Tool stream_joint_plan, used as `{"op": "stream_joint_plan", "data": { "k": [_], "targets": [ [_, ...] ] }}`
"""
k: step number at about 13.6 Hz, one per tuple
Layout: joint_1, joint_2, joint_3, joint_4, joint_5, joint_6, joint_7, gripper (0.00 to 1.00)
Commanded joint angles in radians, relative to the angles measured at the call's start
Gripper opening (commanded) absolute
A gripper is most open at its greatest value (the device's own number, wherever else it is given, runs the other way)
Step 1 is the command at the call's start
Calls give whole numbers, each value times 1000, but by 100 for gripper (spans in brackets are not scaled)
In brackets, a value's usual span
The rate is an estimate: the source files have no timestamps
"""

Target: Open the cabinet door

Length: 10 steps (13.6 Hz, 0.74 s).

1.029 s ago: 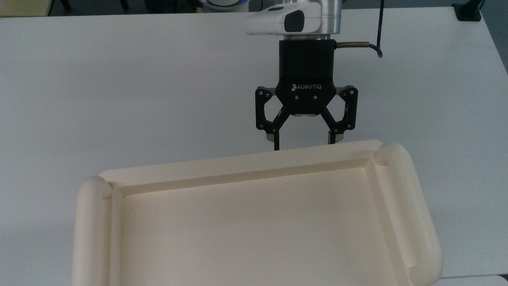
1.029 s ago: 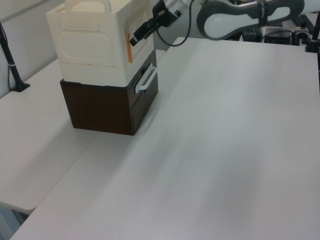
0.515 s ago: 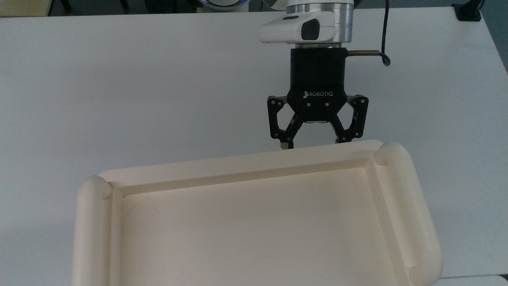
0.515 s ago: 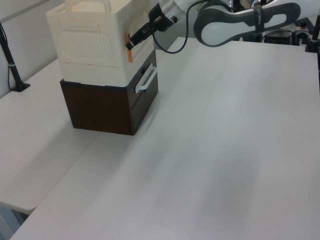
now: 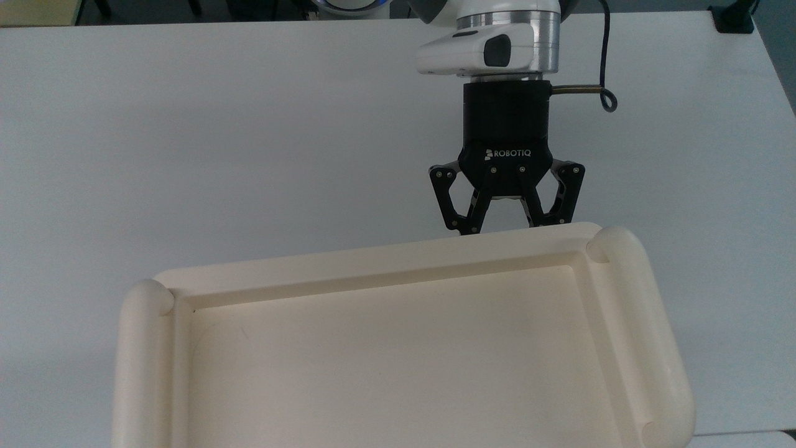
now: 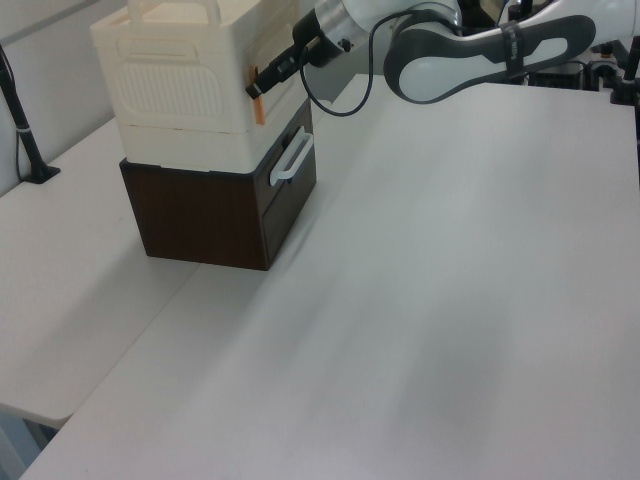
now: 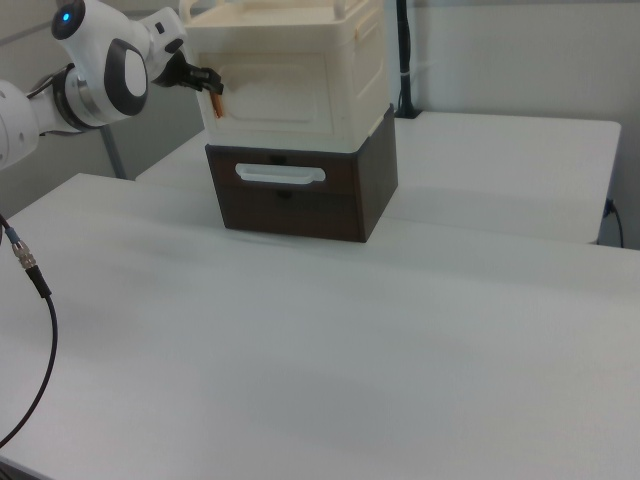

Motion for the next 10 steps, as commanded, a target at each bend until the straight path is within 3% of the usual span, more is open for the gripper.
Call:
{"op": "stream_joint_plan", "data": {
  "k": [1,6,10],
  "targets": [
    [17,22,-25,13,-21,20,26,33],
    [17,5,-22,-16,-27,14,24,24],
    [15,-70,-13,-99,-24,5,18,20]
  ]
}}
